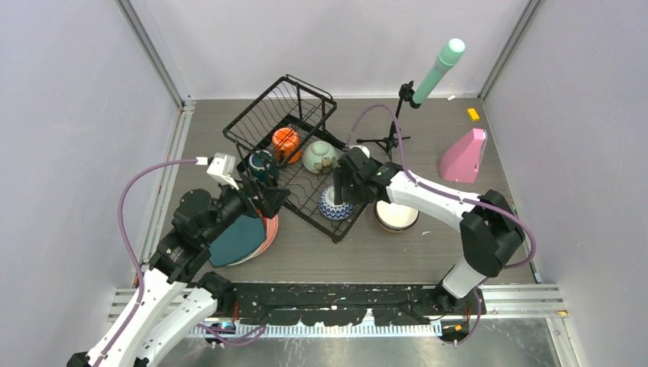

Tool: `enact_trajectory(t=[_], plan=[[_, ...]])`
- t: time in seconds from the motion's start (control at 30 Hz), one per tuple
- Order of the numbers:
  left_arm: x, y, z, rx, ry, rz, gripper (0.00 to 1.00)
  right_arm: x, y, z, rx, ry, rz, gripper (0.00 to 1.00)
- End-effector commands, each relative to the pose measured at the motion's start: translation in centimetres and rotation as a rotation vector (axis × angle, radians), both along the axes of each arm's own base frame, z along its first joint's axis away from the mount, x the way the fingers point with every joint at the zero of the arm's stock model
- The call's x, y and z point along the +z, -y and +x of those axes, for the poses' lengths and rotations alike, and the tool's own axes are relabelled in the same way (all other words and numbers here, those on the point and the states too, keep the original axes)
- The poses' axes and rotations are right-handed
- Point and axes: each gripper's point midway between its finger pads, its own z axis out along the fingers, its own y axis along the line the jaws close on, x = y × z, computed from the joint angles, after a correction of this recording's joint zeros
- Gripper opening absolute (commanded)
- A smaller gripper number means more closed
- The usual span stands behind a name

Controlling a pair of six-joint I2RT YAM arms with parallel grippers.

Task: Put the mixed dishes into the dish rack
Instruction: Move the bowl to the dish rack.

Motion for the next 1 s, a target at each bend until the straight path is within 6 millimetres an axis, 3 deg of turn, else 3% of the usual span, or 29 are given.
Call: enact_trajectory(t=[0.0, 0.17, 0.4, 0.63, 0.8, 0.83, 0.97], plan=[[0.1, 0.1, 0.2, 0.003, -0.015, -0.007, 0.95, -0.4, -1.9, 0.7, -0.016, -0.025, 0.105, 0.64], [-0.1, 0.0, 0.3, 0.009, -0.023, -0.003, 0.95, -1.6, -2.8, 1.2, 0.009, -0.06, 0.072, 0.6], [-0.4, -0.2, 0.3, 0.02, -0.032, 0.005, 0.95, -2.3, -5.8, 1.4, 0.091, -0.103, 0.161, 0.59], [-0.5, -0.2, 0.3, 0.023, -0.036, 0.008, 0.95, -1.9, -8.1, 1.2, 0.164, -0.132, 0.241, 0.61], [-0.6, -0.2, 0.3, 0.022, -0.037, 0.008, 0.95, -1.5, -8.1, 1.4, 0.13, -0.113, 0.271, 0.59], [-0.5, -0.3, 0.2, 0.021, -0.036, 0.008, 0.95, -0.6, -8.4, 1.7, 0.123, -0.088, 0.301, 0.58], [-0.6, -0.6, 0.1, 0.033, -0.034, 0.015, 0.95, -0.3, -7.1, 1.7, 0.079, -0.034, 0.327, 0.53]])
